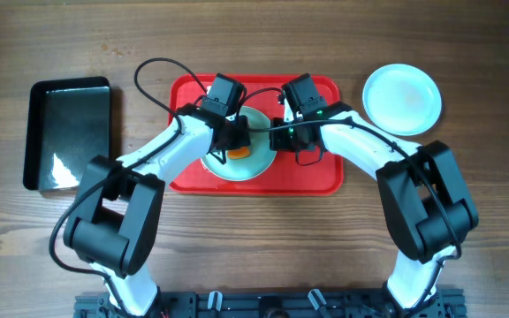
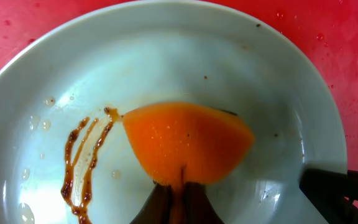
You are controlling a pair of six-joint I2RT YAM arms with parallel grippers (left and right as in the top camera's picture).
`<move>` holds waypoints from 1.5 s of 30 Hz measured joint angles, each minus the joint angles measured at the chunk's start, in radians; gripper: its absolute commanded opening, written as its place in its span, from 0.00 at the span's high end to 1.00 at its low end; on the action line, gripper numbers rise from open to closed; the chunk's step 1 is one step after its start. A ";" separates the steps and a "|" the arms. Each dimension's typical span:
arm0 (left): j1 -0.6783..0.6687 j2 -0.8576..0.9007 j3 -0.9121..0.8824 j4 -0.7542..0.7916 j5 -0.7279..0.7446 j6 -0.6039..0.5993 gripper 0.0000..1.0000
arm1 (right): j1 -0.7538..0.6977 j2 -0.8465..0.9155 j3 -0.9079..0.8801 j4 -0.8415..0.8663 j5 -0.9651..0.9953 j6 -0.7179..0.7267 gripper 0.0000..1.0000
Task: Clean dirty plates on tray and stack at the side
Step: 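Scrub the plate's sauce streak with the sponge, right gripper holding the rim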
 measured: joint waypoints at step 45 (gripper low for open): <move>0.034 -0.045 0.037 -0.080 -0.072 0.015 0.96 | 0.006 0.003 0.012 -0.047 0.000 -0.062 0.96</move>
